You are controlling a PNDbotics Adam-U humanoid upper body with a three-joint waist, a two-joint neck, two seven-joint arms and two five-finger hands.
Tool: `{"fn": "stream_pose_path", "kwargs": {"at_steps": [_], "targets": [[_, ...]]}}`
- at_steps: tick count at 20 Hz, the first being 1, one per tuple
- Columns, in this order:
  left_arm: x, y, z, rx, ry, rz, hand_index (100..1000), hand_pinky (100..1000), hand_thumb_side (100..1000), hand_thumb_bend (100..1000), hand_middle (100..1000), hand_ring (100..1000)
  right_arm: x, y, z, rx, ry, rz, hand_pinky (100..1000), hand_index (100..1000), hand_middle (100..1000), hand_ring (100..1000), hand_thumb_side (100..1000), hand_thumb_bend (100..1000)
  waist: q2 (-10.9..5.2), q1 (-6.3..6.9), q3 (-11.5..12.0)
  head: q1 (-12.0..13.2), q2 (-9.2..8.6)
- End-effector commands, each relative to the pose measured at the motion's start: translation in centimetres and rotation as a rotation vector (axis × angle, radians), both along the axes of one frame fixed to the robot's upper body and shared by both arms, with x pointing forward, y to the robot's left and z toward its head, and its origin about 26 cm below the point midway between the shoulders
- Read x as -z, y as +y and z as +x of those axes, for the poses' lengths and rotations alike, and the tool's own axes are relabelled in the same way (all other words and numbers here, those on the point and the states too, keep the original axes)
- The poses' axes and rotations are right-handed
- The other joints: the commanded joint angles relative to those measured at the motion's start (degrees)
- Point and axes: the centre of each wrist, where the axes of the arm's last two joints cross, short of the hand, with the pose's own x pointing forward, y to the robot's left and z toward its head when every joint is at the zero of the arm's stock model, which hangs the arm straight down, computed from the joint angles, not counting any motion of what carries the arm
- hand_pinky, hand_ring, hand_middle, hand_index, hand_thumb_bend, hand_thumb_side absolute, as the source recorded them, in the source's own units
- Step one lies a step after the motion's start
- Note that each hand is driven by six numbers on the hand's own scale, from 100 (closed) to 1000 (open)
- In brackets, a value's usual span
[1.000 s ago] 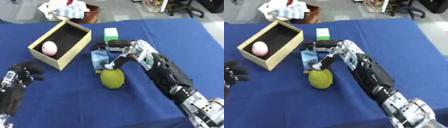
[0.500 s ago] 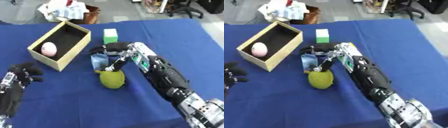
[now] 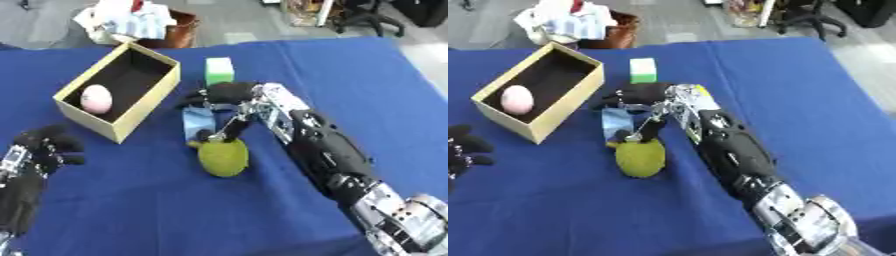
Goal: Pick up objects on the table and place them in the box.
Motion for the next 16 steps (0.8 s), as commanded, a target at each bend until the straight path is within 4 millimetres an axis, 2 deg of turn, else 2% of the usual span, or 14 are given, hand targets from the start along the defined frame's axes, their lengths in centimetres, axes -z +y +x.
{"fn": "stream_pose_path", "kwargs": {"at_steps": [1, 10, 16], "targets": [[-0.7, -0.2, 0.0, 0.014, -0.027, 0.003, 812, 635, 906, 100, 611, 686, -3.0, 0.5, 0.3, -0.110, -0.059, -0.037, 750, 1000, 821, 636, 216, 100, -0.67, 0.70, 0.19, -0.50, -0.77], [-1.2, -0.6, 0.2, 0.038, -0.040, 0.001, 812, 635, 900, 100, 611, 686, -7.6, 0.9, 1.2, -0.122, -0.119, 0.035, 760, 1000, 826, 649, 207, 100, -0.25, 0.33, 2.13, -2.04, -1.59], [-1.8, -1.4, 0.5, 0.081, -0.061, -0.002, 811, 635, 885, 100, 609, 685, -9.2, 1.0, 1.9, -0.096, -0.128, 0.064, 768, 1000, 836, 663, 202, 100, 0.30, 0.07, 5.03, -4.48, -2.84]]}}
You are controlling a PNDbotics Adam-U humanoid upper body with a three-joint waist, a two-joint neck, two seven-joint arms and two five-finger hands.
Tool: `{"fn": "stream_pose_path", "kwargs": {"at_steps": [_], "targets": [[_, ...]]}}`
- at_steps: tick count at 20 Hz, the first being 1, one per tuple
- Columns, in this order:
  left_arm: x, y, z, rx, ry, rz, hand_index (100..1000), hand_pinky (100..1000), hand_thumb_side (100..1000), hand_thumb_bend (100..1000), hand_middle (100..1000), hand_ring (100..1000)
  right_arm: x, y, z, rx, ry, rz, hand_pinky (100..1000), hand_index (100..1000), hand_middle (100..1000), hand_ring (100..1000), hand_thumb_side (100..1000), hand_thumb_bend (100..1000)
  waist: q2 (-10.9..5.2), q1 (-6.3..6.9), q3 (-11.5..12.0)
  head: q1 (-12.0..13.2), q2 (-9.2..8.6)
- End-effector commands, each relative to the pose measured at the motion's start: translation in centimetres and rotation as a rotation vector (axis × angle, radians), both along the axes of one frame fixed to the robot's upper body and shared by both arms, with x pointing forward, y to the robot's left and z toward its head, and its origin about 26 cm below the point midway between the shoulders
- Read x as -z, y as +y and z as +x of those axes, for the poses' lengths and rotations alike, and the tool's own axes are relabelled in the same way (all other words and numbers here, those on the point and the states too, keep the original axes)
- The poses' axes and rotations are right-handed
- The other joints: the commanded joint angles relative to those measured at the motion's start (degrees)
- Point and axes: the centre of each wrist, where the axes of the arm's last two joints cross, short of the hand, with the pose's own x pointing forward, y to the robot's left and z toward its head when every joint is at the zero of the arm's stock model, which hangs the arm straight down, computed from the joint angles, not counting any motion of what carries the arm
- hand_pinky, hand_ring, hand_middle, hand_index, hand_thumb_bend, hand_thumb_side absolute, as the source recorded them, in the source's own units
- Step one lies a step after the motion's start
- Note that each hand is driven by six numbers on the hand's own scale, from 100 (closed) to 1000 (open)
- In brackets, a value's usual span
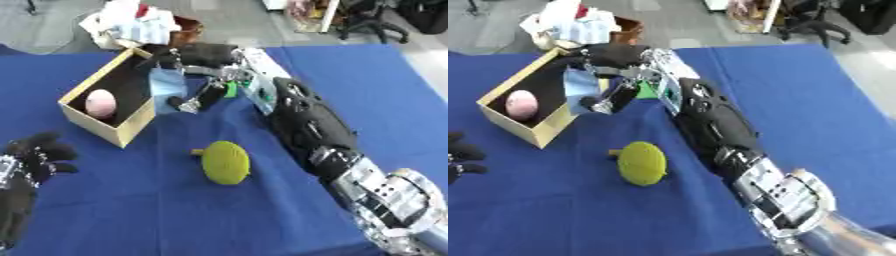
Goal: Pick up objects on the table and place them in the box.
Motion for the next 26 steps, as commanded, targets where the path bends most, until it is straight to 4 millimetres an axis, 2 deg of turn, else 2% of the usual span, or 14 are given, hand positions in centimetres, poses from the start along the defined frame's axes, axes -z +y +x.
{"fn": "stream_pose_path", "kwargs": {"at_steps": [1, 4, 9, 16, 19, 21, 23, 26], "targets": [[-1.2, -0.6, 0.1, 0.037, -0.042, -0.008, 811, 635, 882, 100, 609, 685, -1.5, -0.3, 0.5, -0.057, -0.026, -0.086, 769, 1000, 840, 668, 203, 100, 0.00, 0.00, 0.93, -1.55, -1.32], [-1.7, -1.1, 0.3, 0.059, -0.056, -0.012, 811, 634, 868, 100, 607, 681, -1.2, -0.8, 0.9, -0.024, -0.019, -0.073, 775, 1000, 853, 703, 203, 100, 0.17, -0.26, 2.86, -2.89, -1.96], [-2.5, -2.0, 0.6, 0.110, -0.079, -0.026, 811, 634, 850, 100, 607, 678, -0.1, -1.7, 1.5, 0.035, -0.021, -0.050, 773, 1000, 857, 706, 203, 100, 0.26, -0.70, 6.39, -5.16, -2.81], [-3.2, -2.8, 0.8, 0.148, -0.098, -0.042, 810, 633, 832, 100, 606, 677, 0.6, -0.5, 1.4, 0.031, -0.062, -0.017, 778, 1000, 876, 747, 187, 100, 0.41, -1.01, 9.34, -7.73, -2.93], [-3.4, -2.9, 0.8, 0.155, -0.101, -0.048, 810, 634, 833, 100, 605, 677, -0.1, 0.2, 1.2, 0.011, -0.114, 0.034, 848, 1000, 934, 874, 159, 100, 0.44, -1.08, 10.04, -8.42, -2.87], [-3.4, -3.0, 0.8, 0.157, -0.099, -0.048, 810, 634, 835, 100, 605, 677, -0.6, 0.7, 1.0, -0.003, -0.151, 0.050, 945, 1000, 991, 987, 158, 100, 0.44, -1.15, 10.13, -8.53, -2.80], [-3.4, -3.0, 0.8, 0.158, -0.098, -0.047, 810, 634, 836, 100, 605, 677, -0.8, 1.0, 0.9, -0.011, -0.178, 0.048, 1000, 1000, 1000, 1000, 171, 100, 0.42, -1.21, 10.12, -8.54, -2.73], [-3.4, -3.0, 0.8, 0.159, -0.099, -0.048, 810, 633, 833, 100, 605, 676, -0.8, 1.2, 0.8, -0.008, -0.200, 0.007, 1000, 1000, 1000, 1000, 183, 100, 0.38, -1.24, 10.12, -8.58, -2.68]]}}
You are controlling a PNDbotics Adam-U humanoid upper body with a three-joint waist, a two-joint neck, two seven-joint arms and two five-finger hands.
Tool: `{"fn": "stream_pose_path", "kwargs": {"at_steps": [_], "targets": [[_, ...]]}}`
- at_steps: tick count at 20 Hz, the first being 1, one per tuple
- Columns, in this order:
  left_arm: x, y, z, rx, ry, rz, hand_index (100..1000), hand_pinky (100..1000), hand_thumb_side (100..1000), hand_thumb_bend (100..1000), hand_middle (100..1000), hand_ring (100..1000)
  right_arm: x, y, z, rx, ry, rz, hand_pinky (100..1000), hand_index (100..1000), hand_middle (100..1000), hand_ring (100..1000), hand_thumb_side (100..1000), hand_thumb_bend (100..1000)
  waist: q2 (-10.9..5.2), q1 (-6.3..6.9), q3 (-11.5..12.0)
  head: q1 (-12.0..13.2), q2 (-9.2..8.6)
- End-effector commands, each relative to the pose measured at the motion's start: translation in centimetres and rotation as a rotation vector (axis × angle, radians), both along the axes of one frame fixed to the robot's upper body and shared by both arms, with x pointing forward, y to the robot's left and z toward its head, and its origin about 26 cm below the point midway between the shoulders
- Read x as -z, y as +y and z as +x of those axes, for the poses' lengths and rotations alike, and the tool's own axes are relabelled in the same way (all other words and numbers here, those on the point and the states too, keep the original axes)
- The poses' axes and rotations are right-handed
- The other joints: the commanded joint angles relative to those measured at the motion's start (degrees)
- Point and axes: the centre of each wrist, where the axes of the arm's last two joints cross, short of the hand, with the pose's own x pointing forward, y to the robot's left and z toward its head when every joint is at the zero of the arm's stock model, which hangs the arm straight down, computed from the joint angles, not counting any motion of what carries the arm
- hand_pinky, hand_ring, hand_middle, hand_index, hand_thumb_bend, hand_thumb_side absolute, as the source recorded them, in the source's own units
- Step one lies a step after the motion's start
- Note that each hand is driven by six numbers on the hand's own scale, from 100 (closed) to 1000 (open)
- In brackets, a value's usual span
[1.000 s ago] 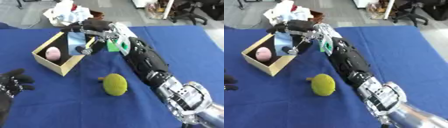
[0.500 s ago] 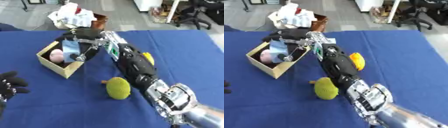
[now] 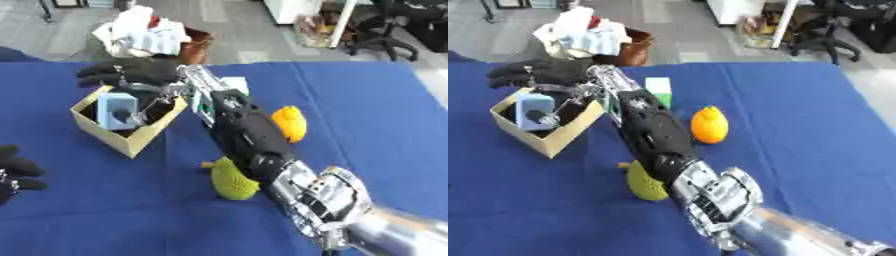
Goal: Pick up objects on the table and place them in the box.
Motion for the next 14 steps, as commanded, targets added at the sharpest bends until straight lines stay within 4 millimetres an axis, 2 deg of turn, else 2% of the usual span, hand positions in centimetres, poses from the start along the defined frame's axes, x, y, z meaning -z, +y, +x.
{"fn": "stream_pose_path", "kwargs": {"at_steps": [1, 5, 11, 14], "targets": [[-0.9, -0.1, 0.0, 0.015, -0.030, -0.006, 810, 633, 833, 100, 605, 676, -1.8, 0.4, 0.0, -0.002, -0.070, -0.025, 1000, 1000, 1000, 1000, 183, 100, -0.11, -0.46, 0.07, -0.17, -0.44], [-0.8, -0.1, 0.0, 0.011, -0.029, -0.007, 810, 633, 838, 100, 605, 676, -1.4, 0.0, 0.1, 0.012, -0.075, -0.033, 1000, 1000, 1000, 1000, 175, 100, -0.12, -0.48, -0.09, -0.11, -0.45], [-0.5, 0.4, -0.1, -0.015, -0.017, 0.004, 810, 633, 847, 100, 605, 676, -2.0, -5.1, 1.3, 0.122, -0.033, 0.043, 998, 1000, 1000, 1000, 178, 100, -0.17, -0.63, -1.78, 0.46, -0.32], [-0.3, 0.7, -0.1, -0.027, -0.013, 0.010, 810, 633, 854, 100, 604, 676, -1.1, -8.2, 1.9, 0.214, 0.061, 0.095, 987, 1000, 1000, 991, 199, 100, -0.13, -0.59, -2.71, 0.94, -0.29]]}}
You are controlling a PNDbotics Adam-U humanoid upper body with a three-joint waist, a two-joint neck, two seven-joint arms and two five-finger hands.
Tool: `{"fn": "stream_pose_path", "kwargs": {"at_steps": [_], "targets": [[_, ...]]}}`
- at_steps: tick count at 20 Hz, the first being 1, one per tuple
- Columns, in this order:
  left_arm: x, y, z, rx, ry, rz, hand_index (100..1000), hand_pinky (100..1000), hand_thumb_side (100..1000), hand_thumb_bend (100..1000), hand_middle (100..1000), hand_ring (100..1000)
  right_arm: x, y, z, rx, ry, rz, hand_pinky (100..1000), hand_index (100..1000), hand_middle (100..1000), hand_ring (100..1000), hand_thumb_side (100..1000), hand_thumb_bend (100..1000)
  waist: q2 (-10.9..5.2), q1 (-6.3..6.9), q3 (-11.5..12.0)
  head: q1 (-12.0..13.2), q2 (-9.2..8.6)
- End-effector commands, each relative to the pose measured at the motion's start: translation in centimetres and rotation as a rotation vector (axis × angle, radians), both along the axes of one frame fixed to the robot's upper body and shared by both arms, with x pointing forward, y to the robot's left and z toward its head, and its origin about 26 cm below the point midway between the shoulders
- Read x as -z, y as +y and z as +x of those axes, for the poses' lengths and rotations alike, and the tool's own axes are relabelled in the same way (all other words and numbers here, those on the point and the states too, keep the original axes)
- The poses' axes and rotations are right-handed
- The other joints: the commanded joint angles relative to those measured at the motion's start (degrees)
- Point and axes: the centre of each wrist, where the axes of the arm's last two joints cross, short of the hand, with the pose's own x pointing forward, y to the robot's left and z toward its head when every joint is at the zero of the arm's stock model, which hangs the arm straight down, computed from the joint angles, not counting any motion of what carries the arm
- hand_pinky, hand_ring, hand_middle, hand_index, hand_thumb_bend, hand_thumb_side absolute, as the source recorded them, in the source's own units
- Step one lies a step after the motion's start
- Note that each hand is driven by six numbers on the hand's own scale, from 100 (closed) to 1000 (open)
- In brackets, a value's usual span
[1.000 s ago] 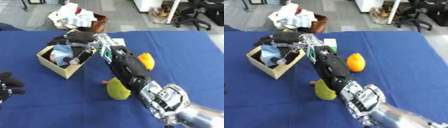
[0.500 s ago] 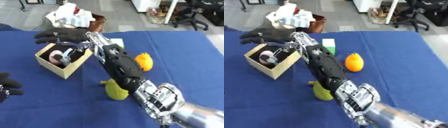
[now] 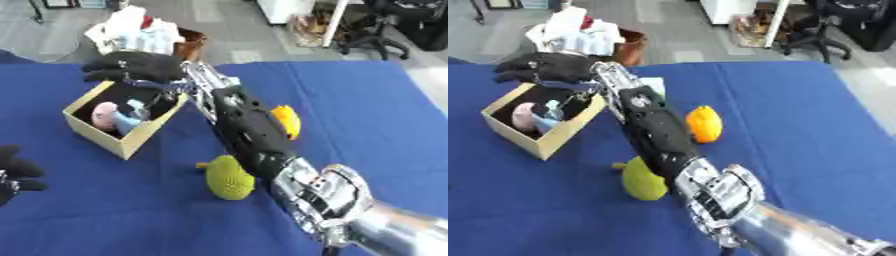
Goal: Pick up objects on the table and place them in the box.
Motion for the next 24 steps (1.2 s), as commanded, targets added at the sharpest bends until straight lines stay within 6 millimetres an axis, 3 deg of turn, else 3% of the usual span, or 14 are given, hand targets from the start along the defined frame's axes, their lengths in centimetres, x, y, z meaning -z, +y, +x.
{"fn": "stream_pose_path", "kwargs": {"at_steps": [1, 8, 17, 21, 24], "targets": [[-0.5, 0.6, 0.0, -0.019, -0.020, 0.012, 810, 633, 855, 100, 604, 676, -1.1, -3.9, 0.6, 0.109, 0.054, 0.064, 986, 1000, 1000, 990, 199, 100, -0.12, -0.46, -0.49, 0.46, -0.28], [-0.4, 0.9, -0.1, -0.036, -0.019, 0.018, 811, 633, 857, 100, 604, 675, -1.4, -8.6, 0.7, 0.323, 0.173, 0.158, 992, 1000, 1000, 994, 229, 100, -0.05, -0.24, -1.41, 0.85, -0.38], [-0.4, 1.0, 0.0, -0.041, -0.021, 0.019, 811, 632, 855, 100, 603, 674, 0.7, -10.2, 0.5, 0.471, 0.277, 0.107, 1000, 1000, 1000, 1000, 380, 100, -0.06, -0.14, -1.58, 0.60, -0.64], [-0.4, 1.0, 0.0, -0.043, -0.023, 0.018, 811, 632, 855, 100, 603, 674, 1.6, -11.0, 0.4, 0.563, 0.291, 0.062, 1000, 1000, 1000, 1000, 371, 100, 0.00, -0.19, -1.56, 0.57, -0.67], [-0.4, 1.0, 0.0, -0.045, -0.022, 0.020, 811, 632, 857, 100, 603, 673, 1.9, -11.5, 0.4, 0.640, 0.269, 0.049, 1000, 1000, 1000, 1000, 305, 100, 0.06, -0.21, -1.64, 0.60, -0.66]]}}
